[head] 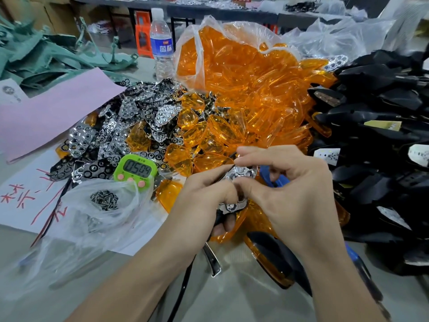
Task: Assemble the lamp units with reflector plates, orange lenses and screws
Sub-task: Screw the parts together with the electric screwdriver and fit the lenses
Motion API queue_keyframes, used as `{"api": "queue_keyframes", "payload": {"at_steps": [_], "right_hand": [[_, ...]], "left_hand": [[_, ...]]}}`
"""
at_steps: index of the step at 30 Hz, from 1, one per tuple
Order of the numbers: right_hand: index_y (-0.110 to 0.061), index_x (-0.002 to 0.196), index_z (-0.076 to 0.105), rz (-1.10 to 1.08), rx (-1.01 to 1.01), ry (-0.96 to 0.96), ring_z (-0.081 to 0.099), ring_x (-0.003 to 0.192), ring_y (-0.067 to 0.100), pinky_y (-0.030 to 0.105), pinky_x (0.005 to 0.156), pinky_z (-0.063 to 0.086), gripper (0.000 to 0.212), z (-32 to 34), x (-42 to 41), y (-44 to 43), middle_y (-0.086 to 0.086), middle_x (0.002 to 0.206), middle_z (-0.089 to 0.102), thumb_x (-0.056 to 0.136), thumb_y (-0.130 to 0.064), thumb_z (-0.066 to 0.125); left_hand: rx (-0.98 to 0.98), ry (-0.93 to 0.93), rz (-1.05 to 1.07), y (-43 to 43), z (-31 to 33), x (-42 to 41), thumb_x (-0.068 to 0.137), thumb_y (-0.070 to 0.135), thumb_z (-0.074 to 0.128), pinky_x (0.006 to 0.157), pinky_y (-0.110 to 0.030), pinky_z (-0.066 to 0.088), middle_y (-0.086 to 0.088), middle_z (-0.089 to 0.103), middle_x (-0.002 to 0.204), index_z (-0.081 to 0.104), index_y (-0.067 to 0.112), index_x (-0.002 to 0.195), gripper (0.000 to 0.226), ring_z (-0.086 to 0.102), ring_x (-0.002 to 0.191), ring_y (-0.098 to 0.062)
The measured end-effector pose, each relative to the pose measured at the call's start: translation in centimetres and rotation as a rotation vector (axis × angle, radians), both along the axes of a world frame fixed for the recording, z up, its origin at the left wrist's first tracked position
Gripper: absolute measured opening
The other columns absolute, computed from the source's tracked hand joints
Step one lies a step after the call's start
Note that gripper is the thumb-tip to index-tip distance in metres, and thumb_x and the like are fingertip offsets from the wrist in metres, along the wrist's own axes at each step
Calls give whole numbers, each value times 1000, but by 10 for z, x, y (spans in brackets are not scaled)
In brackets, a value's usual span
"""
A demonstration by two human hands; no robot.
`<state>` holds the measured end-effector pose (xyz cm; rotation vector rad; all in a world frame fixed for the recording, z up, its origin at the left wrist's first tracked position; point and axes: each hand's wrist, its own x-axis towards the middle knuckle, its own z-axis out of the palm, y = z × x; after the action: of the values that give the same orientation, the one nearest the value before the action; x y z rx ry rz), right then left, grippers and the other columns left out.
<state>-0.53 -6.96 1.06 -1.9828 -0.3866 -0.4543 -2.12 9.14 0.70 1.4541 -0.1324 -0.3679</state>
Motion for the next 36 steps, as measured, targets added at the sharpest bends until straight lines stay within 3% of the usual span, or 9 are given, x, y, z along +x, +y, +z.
{"api": "queue_keyframes", "payload": {"at_steps": [2, 5, 12, 16, 20, 25, 28, 31, 36], "right_hand": [[-42, 97, 78, 7, 17, 16, 66, 92, 23, 45, 73, 55, 29, -3, 2, 0, -15, 108, 75, 73, -31, 88], [-37, 92, 80, 24, 110, 63, 71, 94, 20, 47, 74, 59, 24, -7, 4, 0, -17, 106, 76, 72, -24, 83], [-36, 94, 79, 37, 236, 85, 74, 95, 8, 23, 73, 61, 26, -11, 6, 2, -13, 99, 77, 79, -14, 79], [-25, 106, 80, 96, 421, 271, 75, 95, 17, 33, 77, 61, 25, -10, 10, 3, -3, 99, 79, 96, -6, 67], [-16, 107, 79, 167, 510, 422, 73, 101, 29, 56, 89, 59, 28, -6, 11, 0, 9, 104, 78, 94, -27, 57], [-13, 107, 78, 353, 534, 438, 72, 95, 29, 45, 83, 60, 25, 1, 5, -3, 15, 102, 76, 95, -25, 60], [-11, 110, 78, 349, 604, 483, 70, 102, 41, 57, 87, 57, 30, 1, 5, -6, 19, 108, 75, 92, -28, 60], [-7, 113, 76, 378, 628, 476, 68, 99, 42, 55, 82, 50, 35, 4, 3, -7, 22, 115, 73, 94, -29, 56], [-5, 115, 75, 470, 675, 464, 64, 90, 41, 46, 66, 50, 40, 8, 0, -9, 25, 119, 70, 90, -34, 61]], "left_hand": [[9, -78, 106, -3, -6, 3, 68, 11, 58, 36, -23, 31, -5, 55, 62, 76, 28, 89, 33, 51, 43, -18], [5, -145, 69, -3, -12, 7, 79, 13, 60, 40, -23, 30, -10, 49, 72, 74, 23, 97, 25, 50, 48, -21], [-28, -151, 87, -4, -12, 5, 88, 17, 59, 40, -20, 32, -7, 53, 74, 71, 15, 107, 23, 51, 47, -20], [-99, -115, 101, -5, -11, 4, 88, 16, 60, 39, -20, 31, -5, 54, 68, 70, 12, 106, 21, 50, 45, -17], [-133, -144, 121, -6, -10, 2, 87, 16, 61, 38, -19, 32, -4, 58, 67, 67, 20, 114, 28, 51, 45, -15], [-150, -197, 158, -7, -9, -5, 87, 23, 66, 38, -22, 32, -10, 59, 60, 56, 32, 104, 22, 49, 46, -19], [-199, -226, 144, -7, -8, -7, 89, 19, 65, 39, -22, 32, -21, 63, 73, 55, 32, 98, 19, 51, 49, -21], [-240, -260, 115, -8, -6, -9, 91, 15, 63, 40, -22, 31, -39, 54, 84, 54, 31, 97, 19, 50, 49, -20], [-282, -328, 89, -11, -9, -10, 92, 21, 68, 44, -22, 37, -27, 53, 72, 51, 26, 106, 23, 52, 51, -19]]}}
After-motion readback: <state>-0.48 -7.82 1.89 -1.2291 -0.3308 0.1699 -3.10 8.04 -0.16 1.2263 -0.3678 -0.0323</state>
